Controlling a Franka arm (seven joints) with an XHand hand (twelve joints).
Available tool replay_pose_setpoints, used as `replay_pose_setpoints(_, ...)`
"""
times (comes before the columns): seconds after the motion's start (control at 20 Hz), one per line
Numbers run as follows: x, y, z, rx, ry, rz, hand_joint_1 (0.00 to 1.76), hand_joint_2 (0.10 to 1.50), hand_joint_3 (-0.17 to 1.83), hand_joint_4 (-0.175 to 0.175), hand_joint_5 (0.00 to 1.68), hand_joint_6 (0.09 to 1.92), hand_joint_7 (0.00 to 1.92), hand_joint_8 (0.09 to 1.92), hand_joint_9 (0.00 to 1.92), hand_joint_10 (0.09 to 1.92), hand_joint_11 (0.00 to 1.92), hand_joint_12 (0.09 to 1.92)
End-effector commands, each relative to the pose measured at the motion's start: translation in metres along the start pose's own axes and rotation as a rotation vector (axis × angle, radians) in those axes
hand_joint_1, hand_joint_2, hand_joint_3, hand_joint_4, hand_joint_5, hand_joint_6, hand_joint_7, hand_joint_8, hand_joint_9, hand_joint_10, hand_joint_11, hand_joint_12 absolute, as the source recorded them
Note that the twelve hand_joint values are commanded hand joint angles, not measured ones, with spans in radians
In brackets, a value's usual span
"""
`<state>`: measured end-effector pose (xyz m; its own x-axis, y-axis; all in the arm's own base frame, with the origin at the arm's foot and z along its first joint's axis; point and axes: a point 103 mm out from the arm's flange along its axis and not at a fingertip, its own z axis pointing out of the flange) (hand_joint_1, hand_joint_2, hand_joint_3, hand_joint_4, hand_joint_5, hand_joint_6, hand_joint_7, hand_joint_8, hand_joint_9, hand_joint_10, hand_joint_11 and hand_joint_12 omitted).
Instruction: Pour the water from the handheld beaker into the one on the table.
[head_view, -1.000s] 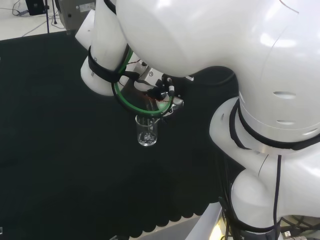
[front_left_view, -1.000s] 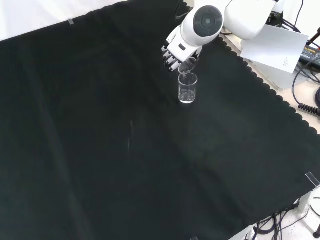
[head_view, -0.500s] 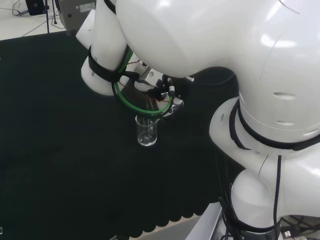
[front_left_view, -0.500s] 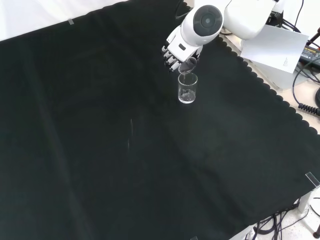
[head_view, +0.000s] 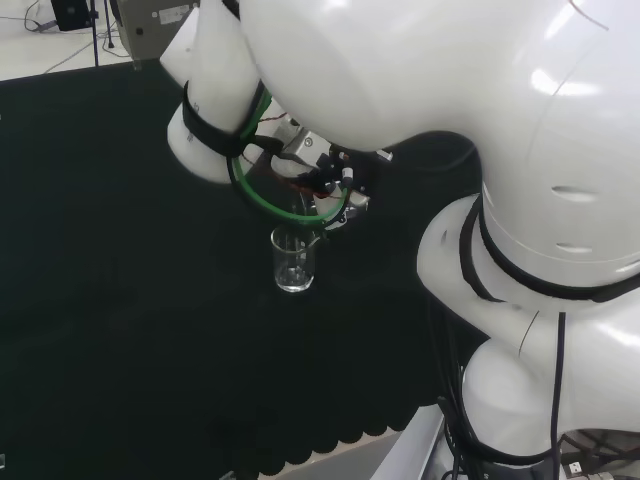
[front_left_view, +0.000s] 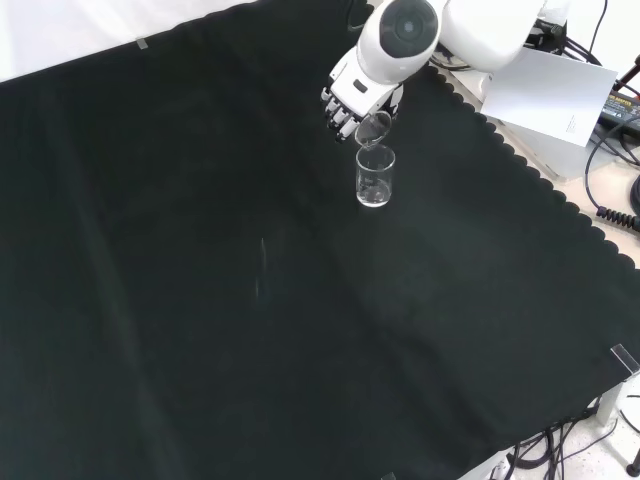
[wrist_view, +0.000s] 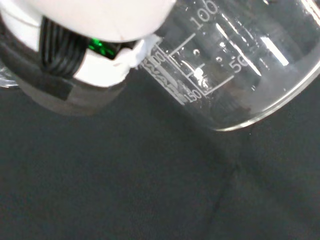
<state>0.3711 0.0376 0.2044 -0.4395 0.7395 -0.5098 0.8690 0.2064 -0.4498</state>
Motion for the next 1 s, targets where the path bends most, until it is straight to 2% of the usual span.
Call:
replay_pose_setpoints(0.05,-0.011,0.002,0.005,-0.027,0.229,-0.03,1.17,0.74,0.45,0.02,1.39,0.37,1.78,0.09,1.83,0.09,1.56,0.49)
replay_pose_setpoints(0.25,-0.02,0.005,0.007,-0.071,0.353,-0.043,1.17,0.74,0.45,0.021,1.39,0.38,1.78,0.09,1.82,0.09,1.56,0.49)
replay_pose_setpoints(0.5,-0.029,0.01,0.007,-0.234,0.502,-0.071,1.17,0.74,0.45,0.023,1.39,0.38,1.78,0.09,1.82,0.09,1.56,0.49)
replay_pose_setpoints(0.6,-0.033,0.014,0.007,-0.296,0.559,-0.067,1.17,0.74,0.45,0.024,1.38,0.39,1.78,0.09,1.82,0.09,1.56,0.49)
replay_pose_setpoints(0.85,-0.04,0.027,0.006,-0.419,0.668,-0.073,1.17,0.74,0.44,0.019,1.36,0.43,1.77,0.09,1.81,0.09,1.54,0.49)
replay_pose_setpoints(1.0,-0.045,0.039,0.008,-0.465,0.721,-0.083,1.17,0.75,0.44,0.017,1.36,0.43,1.77,0.09,1.81,0.09,1.54,0.48)
